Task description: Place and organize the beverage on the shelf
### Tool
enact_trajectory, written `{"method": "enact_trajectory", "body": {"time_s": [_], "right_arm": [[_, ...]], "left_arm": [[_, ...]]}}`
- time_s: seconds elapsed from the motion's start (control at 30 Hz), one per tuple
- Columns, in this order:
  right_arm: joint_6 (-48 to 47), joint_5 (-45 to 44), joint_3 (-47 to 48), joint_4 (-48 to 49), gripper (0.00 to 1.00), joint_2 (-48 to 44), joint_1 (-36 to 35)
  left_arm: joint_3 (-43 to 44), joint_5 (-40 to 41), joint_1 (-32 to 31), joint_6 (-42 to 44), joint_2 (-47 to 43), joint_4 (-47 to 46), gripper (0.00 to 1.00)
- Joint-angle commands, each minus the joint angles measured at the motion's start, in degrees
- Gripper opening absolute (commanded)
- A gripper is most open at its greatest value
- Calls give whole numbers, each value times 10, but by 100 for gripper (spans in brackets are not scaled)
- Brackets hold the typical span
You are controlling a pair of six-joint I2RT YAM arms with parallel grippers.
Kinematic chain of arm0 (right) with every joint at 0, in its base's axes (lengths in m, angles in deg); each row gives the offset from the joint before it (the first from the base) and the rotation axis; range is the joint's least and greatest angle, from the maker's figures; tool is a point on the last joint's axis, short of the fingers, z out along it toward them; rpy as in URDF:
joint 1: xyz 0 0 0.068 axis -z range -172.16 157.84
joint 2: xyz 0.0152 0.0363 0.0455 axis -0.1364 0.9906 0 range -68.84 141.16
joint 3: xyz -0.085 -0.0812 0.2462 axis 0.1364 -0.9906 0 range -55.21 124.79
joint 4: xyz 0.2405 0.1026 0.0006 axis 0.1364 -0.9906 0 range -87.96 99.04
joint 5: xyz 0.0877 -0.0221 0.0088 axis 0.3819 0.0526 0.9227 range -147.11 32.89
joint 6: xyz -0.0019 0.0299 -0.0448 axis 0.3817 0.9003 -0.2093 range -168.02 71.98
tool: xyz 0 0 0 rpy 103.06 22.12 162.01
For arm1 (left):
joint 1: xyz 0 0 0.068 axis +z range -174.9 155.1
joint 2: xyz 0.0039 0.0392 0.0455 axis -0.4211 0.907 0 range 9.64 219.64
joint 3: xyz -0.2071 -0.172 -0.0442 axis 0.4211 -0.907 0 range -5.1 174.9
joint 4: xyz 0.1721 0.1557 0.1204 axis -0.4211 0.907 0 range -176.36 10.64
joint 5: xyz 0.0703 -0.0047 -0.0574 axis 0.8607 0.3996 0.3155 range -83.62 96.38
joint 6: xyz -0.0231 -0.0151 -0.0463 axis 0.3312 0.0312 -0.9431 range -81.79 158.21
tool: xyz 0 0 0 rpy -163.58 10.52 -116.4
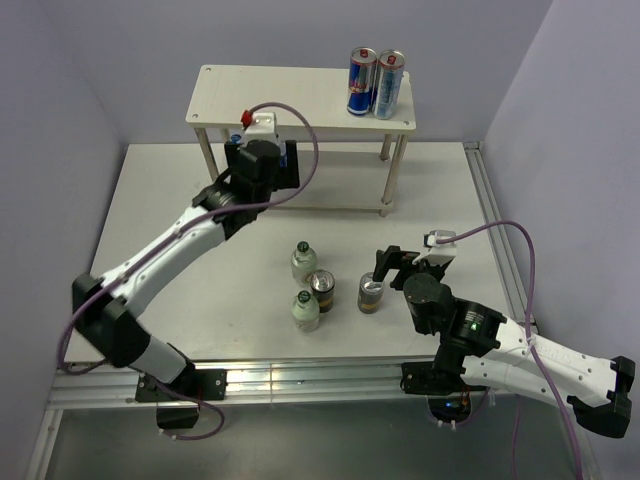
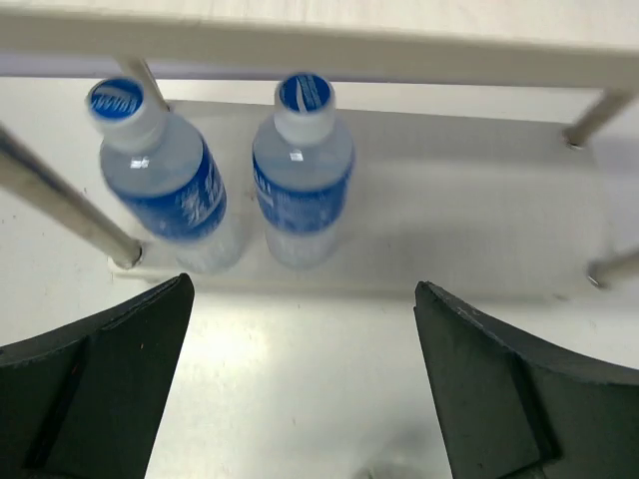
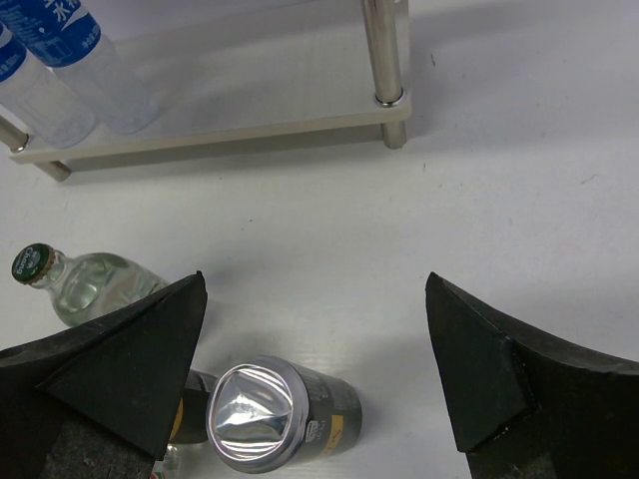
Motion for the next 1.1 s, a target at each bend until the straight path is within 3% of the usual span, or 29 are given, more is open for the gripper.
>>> {"method": "enact_trajectory", "body": {"time_s": [0.0, 0.23, 0.43, 0.73, 1.07], "right_arm": [[4, -21, -2, 5, 97, -3, -2], [2, -21, -1, 5, 97, 2, -1], [2, -22, 2, 4, 97, 10, -2], [3, -22, 2, 2, 96, 11, -2], [1, -21, 2, 5, 96, 11, -1]], "left_arm": [[-60, 33, -47, -25, -102, 41, 99], [-311, -7, -117, -110, -300, 33, 99], [-431, -47, -122, -164, -396, 13, 99], [-529, -68, -133, -190, -353, -96, 99], [-541, -85, -142, -147, -254, -226, 99]]}}
